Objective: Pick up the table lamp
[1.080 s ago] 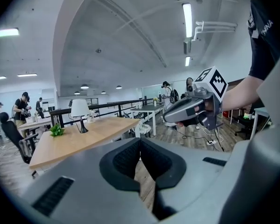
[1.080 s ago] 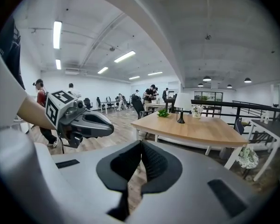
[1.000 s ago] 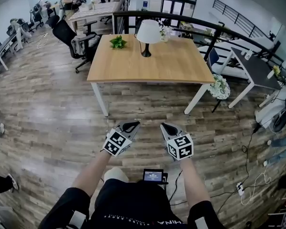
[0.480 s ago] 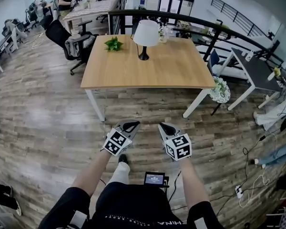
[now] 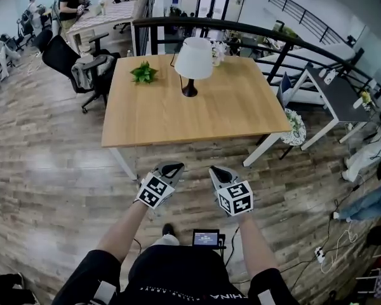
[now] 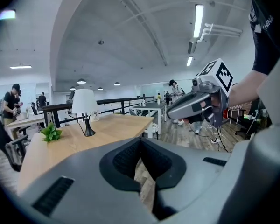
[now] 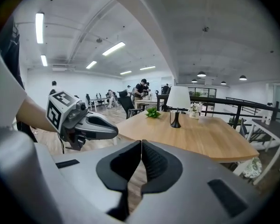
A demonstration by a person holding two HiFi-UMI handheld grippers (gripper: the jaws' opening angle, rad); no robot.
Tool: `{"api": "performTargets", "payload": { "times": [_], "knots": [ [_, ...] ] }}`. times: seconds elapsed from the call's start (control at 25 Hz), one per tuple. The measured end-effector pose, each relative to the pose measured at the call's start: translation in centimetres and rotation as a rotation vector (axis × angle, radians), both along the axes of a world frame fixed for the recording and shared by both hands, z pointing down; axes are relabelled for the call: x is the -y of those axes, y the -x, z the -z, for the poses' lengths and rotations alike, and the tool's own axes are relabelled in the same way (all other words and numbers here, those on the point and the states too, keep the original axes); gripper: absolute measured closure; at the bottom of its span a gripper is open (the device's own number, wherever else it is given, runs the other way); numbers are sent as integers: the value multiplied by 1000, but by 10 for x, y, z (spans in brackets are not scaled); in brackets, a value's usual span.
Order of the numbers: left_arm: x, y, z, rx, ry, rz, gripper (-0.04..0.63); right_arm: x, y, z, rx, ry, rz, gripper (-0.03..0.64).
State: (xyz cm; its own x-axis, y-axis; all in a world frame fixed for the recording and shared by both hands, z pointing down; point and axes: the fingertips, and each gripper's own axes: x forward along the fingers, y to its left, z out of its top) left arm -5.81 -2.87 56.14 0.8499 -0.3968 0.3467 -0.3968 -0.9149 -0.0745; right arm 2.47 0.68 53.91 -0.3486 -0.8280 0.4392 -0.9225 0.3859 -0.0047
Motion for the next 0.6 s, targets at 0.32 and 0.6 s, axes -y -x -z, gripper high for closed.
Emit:
{"api": "performTargets", "payload": {
  "times": [0.32, 0.6],
  "knots": [
    [75, -1, -4, -5, 21, -25, 578, 74, 9, -10, -6, 33, 7, 588],
    [136, -18, -10, -4, 25, -14, 578, 139, -8, -18, 7, 29, 11, 589]
  ]
}}
